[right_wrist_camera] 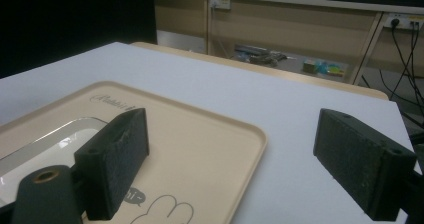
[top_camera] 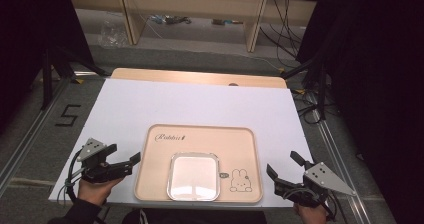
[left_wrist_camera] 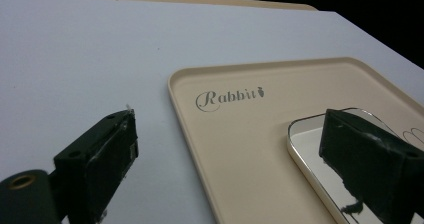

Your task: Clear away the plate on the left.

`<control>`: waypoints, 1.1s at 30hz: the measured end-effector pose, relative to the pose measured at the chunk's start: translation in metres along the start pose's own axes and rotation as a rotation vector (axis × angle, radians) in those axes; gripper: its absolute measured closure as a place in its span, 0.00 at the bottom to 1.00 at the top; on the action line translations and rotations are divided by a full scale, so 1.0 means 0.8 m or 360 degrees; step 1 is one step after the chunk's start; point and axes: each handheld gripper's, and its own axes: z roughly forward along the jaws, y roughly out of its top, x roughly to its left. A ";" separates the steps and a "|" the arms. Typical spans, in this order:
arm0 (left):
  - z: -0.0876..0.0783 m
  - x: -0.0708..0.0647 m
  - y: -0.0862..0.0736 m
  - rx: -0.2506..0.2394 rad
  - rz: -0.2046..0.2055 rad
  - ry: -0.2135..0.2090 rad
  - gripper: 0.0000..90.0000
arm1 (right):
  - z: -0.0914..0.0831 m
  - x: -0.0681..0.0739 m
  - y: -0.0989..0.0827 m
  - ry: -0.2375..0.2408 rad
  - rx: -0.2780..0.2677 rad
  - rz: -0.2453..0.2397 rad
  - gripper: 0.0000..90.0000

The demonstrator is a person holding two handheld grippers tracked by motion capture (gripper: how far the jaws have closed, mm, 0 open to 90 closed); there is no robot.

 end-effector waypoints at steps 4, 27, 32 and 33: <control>-0.006 0.002 -0.002 -0.0015 0.0013 -0.0005 0.09 | 0.000 0.000 0.000 -0.0001 0.0002 0.0003 0.17; -0.032 0.009 -0.014 0.0009 0.0009 0.0077 0.02 | -0.001 0.001 0.000 -0.0019 -0.0002 0.0010 0.17; -0.032 0.002 -0.017 0.0066 0.0072 0.0078 0.01 | -0.001 0.001 -0.001 -0.0008 -0.0001 0.0011 0.17; -0.033 0.001 -0.018 0.0070 0.0082 0.0080 0.01 | -0.001 0.000 -0.001 -0.0010 -0.0003 0.0007 0.17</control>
